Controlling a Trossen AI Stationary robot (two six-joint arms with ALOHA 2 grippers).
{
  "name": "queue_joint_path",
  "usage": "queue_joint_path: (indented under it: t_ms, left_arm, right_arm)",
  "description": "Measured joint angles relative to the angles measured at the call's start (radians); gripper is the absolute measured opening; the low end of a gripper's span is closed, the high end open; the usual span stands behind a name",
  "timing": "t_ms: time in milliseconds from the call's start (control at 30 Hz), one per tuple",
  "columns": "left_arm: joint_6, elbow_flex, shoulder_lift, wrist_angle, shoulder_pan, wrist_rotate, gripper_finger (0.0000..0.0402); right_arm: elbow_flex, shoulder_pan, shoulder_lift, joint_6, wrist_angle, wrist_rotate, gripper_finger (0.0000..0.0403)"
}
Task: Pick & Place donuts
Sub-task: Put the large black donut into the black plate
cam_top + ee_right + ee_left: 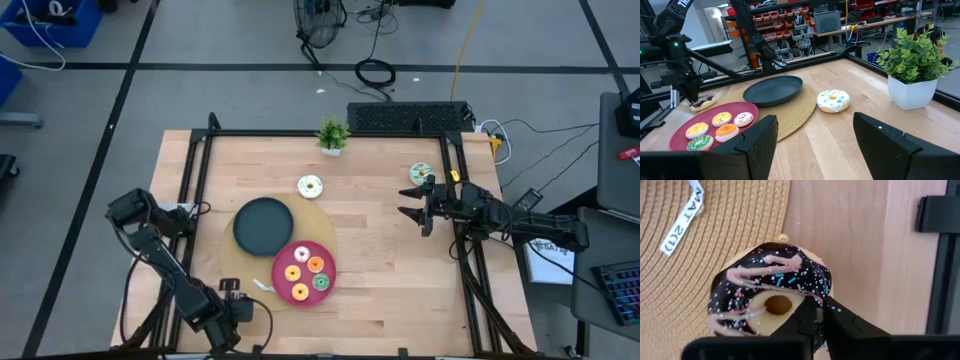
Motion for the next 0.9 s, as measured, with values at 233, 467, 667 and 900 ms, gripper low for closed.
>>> queue_joint_path:
  t_ms: [233,467,667,900]
  left_arm:
    - [0.052,0.061,-0.050,0.001,0.012,-0.038,0.0031]
    - [0.203,0.167,-0.092,-0.077,0.033,-0.201,0.0020]
    - [0.345,0.221,-0.112,-0.188,0.098,-0.353,0.0036]
    - [0.470,0.229,-0.114,-0.307,0.253,-0.418,0.0008]
  right_arm:
    - [0.000,0.000,0.000,0.000,0.000,0.000,0.0247]
    - [0.000,0.000,0.000,0.000,0.000,0.000,0.0247]
    - [0.000,0.000,0.000,0.000,0.000,0.000,0.0247]
    - [0.000,0.000,0.000,0.000,0.000,0.000,0.0247]
